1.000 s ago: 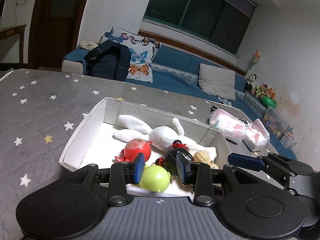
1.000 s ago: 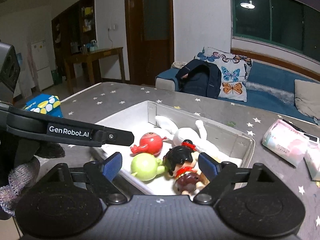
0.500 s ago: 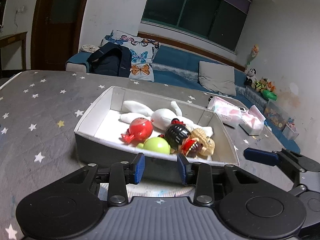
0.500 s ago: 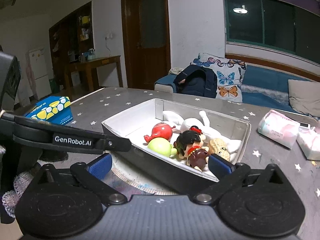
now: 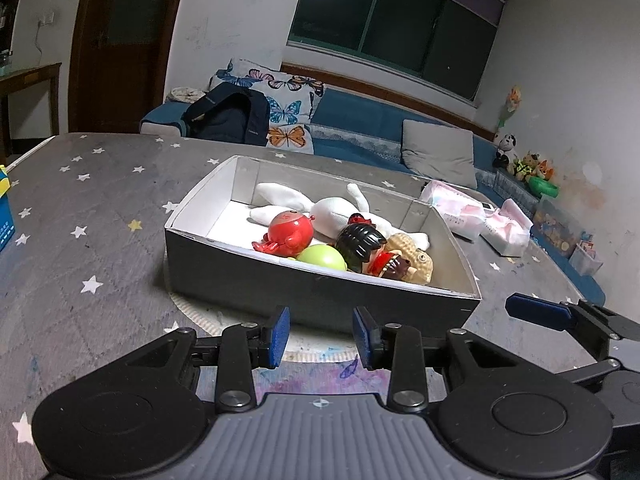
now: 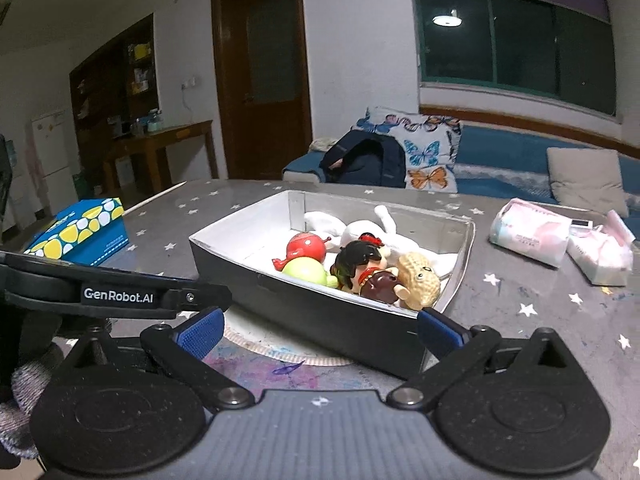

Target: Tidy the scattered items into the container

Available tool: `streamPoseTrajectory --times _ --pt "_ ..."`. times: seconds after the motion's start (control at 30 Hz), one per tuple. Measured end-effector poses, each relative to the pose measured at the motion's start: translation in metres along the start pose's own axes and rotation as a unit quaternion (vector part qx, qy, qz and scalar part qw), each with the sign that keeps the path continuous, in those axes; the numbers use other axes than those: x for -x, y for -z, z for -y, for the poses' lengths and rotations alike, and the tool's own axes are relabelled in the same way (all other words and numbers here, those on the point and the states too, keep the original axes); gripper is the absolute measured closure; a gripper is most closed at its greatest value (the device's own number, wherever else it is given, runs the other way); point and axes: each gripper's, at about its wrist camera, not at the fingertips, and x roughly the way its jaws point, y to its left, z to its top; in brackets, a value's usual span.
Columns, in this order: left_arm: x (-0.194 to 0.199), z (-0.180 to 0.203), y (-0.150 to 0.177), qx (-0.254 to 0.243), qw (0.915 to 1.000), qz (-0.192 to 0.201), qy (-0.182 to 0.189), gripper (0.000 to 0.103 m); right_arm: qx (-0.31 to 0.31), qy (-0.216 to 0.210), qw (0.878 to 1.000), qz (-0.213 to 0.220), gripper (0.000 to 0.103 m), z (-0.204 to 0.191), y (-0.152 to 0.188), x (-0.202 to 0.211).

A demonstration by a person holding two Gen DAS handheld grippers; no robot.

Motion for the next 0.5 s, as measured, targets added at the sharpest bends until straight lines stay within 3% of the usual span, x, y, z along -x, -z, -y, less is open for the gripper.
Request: streamPoseTrajectory --times 0.5 --pt "0.009 0.000 0.018 0.000 0.9999 -0.002 -0.012 0.066 -0.016 0.014 1.000 -0.017 0.000 -0.008 0.020 0.002"
